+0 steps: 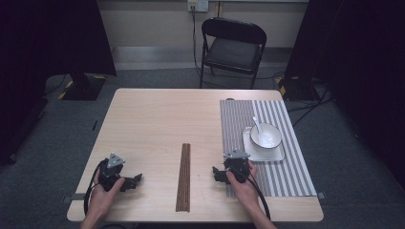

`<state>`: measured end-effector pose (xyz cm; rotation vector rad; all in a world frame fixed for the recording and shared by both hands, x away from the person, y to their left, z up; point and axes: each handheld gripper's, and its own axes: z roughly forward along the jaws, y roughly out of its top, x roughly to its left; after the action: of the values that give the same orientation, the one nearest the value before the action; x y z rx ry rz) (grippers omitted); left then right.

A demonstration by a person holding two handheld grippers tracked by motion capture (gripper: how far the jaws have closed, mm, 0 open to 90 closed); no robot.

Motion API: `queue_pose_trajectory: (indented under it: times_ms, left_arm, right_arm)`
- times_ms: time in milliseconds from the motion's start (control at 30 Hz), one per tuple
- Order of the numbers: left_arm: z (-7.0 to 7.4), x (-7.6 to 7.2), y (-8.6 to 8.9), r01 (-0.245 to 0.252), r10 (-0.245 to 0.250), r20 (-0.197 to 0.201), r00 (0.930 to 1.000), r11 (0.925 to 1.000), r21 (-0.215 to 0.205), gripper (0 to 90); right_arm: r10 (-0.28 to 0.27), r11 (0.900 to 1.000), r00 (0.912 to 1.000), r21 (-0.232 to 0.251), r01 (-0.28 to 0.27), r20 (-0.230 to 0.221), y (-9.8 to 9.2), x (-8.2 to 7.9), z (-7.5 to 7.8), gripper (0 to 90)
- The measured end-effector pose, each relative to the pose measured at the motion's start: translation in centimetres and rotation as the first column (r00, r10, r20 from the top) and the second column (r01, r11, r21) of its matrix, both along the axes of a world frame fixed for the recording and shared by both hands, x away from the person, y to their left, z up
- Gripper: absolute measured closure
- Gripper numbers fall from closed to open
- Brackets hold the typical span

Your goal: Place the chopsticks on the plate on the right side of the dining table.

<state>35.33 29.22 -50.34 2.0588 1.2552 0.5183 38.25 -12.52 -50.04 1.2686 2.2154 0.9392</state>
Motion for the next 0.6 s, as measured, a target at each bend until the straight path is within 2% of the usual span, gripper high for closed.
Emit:
queue_pose_trajectory:
  times_ms: [367, 600]
  left_arm:
    - [-0.02, 0.01, -0.04, -0.003, 0.003, 0.002, 1.0, 1.0, -0.005, 0.0]
    - [-0.02, 0.01, -0.04, -0.003, 0.003, 0.002, 1.0, 1.0, -0.006, 0.0]
  right_arm:
    - [0.002, 1.0, 1.0, -0.001, -0.002, 0.0, -0.01, 0.01, 0.02, 12.5]
    - [0.002, 1.0, 0.9999, -0.001, -0.002, -0.011, 0.19, -0.13, 0.31, 17.9]
